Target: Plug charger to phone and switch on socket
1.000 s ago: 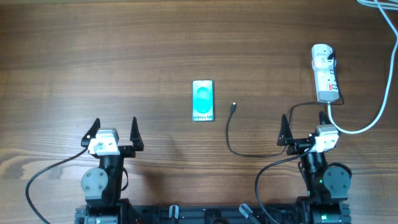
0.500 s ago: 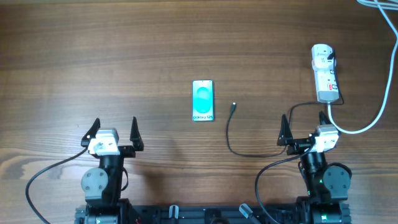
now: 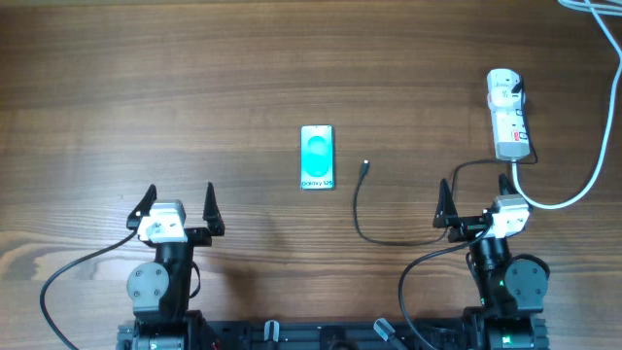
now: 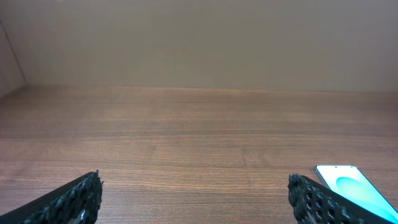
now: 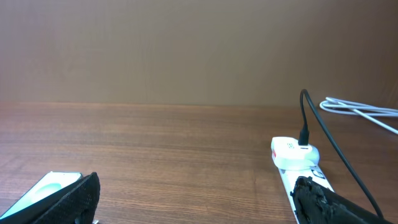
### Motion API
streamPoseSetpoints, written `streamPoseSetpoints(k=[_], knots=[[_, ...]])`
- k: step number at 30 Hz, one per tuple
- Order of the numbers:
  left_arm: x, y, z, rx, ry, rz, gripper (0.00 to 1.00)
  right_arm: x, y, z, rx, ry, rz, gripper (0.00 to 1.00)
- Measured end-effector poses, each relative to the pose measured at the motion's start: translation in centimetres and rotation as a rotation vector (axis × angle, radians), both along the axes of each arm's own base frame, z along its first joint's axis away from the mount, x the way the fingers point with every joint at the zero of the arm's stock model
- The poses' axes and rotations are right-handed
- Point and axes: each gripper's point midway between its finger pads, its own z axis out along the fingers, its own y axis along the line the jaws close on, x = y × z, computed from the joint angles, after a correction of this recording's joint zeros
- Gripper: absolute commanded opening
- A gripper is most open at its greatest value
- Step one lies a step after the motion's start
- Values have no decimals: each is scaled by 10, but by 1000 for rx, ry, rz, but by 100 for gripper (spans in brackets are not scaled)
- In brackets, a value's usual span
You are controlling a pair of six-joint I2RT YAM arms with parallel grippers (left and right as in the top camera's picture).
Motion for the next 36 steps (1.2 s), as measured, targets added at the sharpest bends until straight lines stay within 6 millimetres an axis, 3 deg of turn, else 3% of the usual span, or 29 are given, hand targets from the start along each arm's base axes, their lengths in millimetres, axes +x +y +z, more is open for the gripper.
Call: streamPoseSetpoints(k=[10,23,36], knots=[[0,0,0,0,0,0,100,0,0,0,0,2,0,100],[0,0,0,0,0,0,100,4,0,-20,-1,86,0,100],[0,0,0,0,0,0,100,4,0,-20,-1,87,0,100]])
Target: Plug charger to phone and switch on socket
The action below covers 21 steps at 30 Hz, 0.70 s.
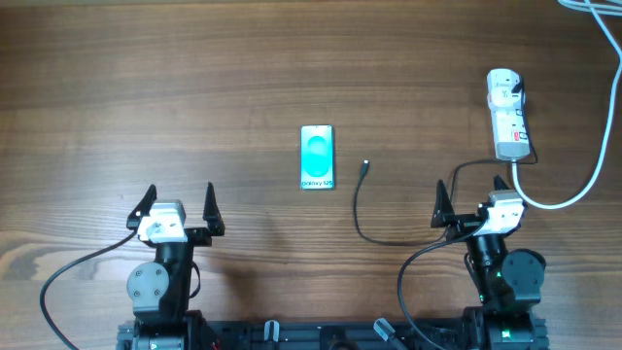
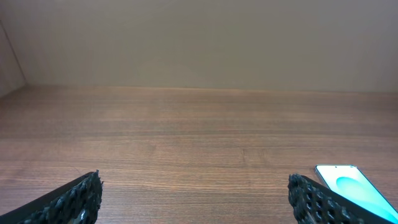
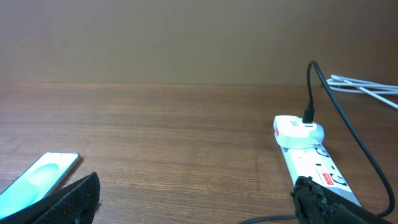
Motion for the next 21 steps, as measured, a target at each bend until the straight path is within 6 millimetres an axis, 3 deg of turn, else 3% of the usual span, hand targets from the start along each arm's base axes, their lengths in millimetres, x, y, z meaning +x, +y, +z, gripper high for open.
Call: streamPoseSetpoints(k=[16,21], knots=[[0,0,0,0,0,0,100,0,0,0,0,0,0,100],[0,-8,3,-3,-11,-46,100,0,0,0,0,0,0,100]])
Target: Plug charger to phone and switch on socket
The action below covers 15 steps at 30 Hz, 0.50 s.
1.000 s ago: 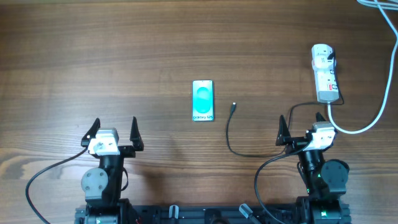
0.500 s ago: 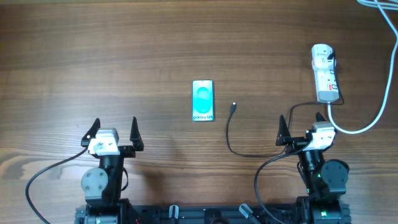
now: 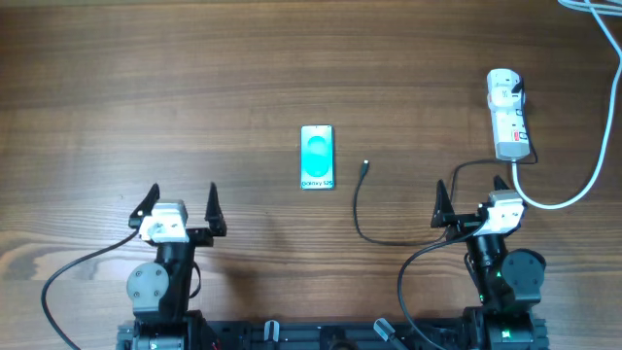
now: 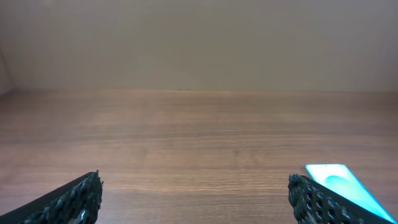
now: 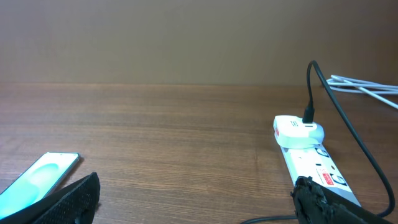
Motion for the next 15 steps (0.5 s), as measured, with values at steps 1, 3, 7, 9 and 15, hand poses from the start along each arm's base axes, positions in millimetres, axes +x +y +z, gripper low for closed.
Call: streamPoseSetpoints(k=[1,3,7,9,15], knots=[[0,-4,1,-1,-4,-23,100,0,0,0,0,0,0,100],[-1,-14,1,-5,-5,-83,100,0,0,0,0,0,0,100],[-2,-24,3,-28,-10,-141,100,0,0,1,0,-3,0,100],[-3,-26,3,-44,-8,-152,100,-2,0,9,0,-38,0,100],[-3,-28,3,-56,-7,-162,100,-4,0,19,1,-84,0,100]])
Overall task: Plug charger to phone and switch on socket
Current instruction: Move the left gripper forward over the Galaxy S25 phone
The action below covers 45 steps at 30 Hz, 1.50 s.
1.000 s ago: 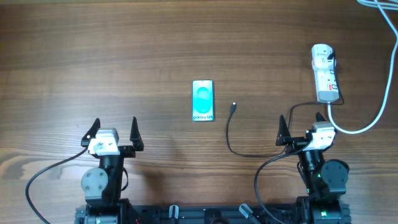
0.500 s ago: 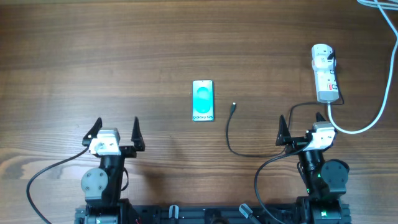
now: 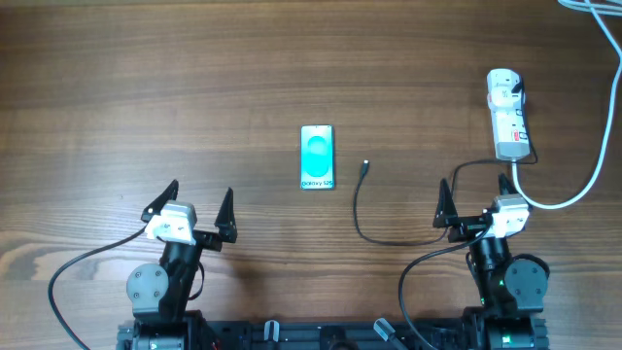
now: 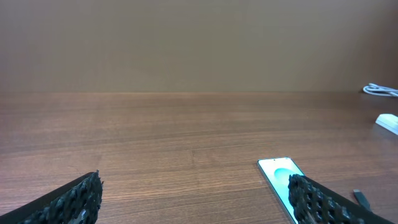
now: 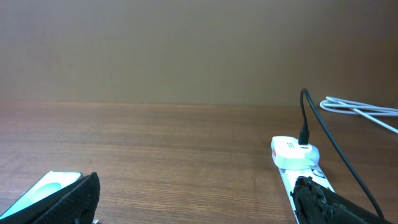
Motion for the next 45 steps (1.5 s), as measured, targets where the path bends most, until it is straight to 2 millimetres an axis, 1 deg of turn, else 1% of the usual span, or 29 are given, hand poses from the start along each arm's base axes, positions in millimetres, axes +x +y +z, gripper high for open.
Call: streamPoseSetpoints(k=[12,16,17,19,22,25,27,30,32,35,38,41,45], knots=[[0,0,0,-46,9,3,100,0,0,0,0,0,0,100],[-2,3,-6,-55,62,24,100,0,0,0,0,0,0,100],[-4,5,2,-55,65,33,100,0,0,0,0,0,0,100],[-7,6,8,-58,105,41,99,0,0,0,0,0,0,100],[-9,6,26,-59,152,45,100,0,0,0,0,0,0,100],[-4,1,38,-65,204,16,100,0,0,0,0,-2,0,100],[2,-9,47,-77,212,-46,100,0,0,0,0,-2,0,100],[8,-31,66,-92,147,-187,100,0,0,1,0,-3,0,100],[2,-51,82,-94,88,-318,100,0,0,1,0,-3,0,100],[-5,-64,98,-126,42,-410,100,0,0,1,0,-4,0,100],[-6,-67,101,-198,72,-424,100,0,0,1,0,-3,0,100],[-3,-68,102,-249,140,-425,100,0,0,1,0,-4,0,100],[10,-66,104,-298,304,-392,100,0,0,1,0,-4,0,100]])
